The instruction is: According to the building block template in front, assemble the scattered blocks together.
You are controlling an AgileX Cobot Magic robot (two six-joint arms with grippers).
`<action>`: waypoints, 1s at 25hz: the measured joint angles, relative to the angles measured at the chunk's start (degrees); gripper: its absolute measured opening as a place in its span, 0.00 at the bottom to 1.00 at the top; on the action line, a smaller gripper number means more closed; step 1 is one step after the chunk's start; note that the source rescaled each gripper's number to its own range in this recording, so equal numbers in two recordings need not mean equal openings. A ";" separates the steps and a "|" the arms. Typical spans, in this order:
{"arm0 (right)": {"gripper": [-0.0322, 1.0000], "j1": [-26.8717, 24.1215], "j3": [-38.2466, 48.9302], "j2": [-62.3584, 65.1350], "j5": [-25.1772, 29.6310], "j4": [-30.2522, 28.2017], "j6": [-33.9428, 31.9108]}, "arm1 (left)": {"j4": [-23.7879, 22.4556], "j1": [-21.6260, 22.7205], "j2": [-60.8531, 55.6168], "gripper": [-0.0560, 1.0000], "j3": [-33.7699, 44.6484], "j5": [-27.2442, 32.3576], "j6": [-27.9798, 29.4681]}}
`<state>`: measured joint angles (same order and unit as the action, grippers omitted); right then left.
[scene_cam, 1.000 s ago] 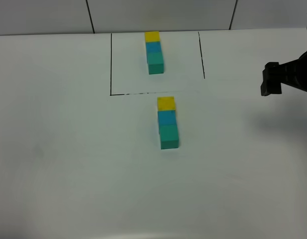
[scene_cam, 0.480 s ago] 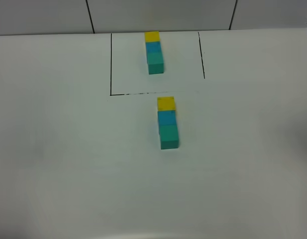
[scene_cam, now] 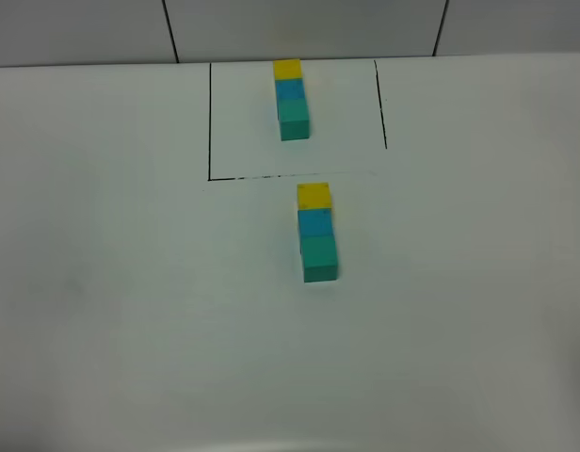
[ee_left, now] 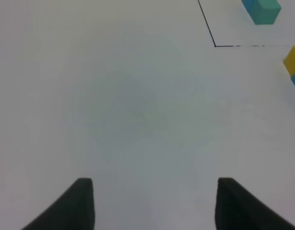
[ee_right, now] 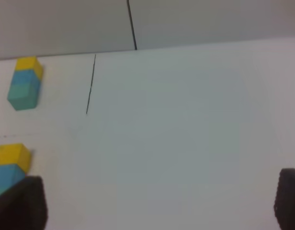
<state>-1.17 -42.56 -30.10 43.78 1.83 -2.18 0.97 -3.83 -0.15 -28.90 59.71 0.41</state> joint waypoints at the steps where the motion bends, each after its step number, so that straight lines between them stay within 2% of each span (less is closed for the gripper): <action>1: 0.92 -0.06 1.47 2.02 0.87 -0.17 0.26 | 0.00 0.00 0.00 0.25 0.00 0.00 0.00; 8: 0.92 -0.06 8.24 15.23 7.07 -1.21 1.06 | 0.00 0.00 0.00 0.25 0.00 0.00 0.00; 14: 0.92 -0.06 10.37 22.38 12.61 -1.21 1.11 | 0.00 0.00 0.00 0.25 0.00 0.00 0.00; 20: 0.91 -0.06 13.32 29.77 16.36 -1.83 1.11 | 0.00 0.00 0.00 0.25 0.00 0.00 0.00; 25: 0.89 -0.06 14.07 30.52 17.57 -1.83 1.11 | 0.00 0.00 0.00 0.25 0.00 0.00 0.00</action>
<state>-1.24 -28.49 0.42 61.34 0.00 -1.08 0.97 -3.83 -0.15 -28.90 59.71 0.41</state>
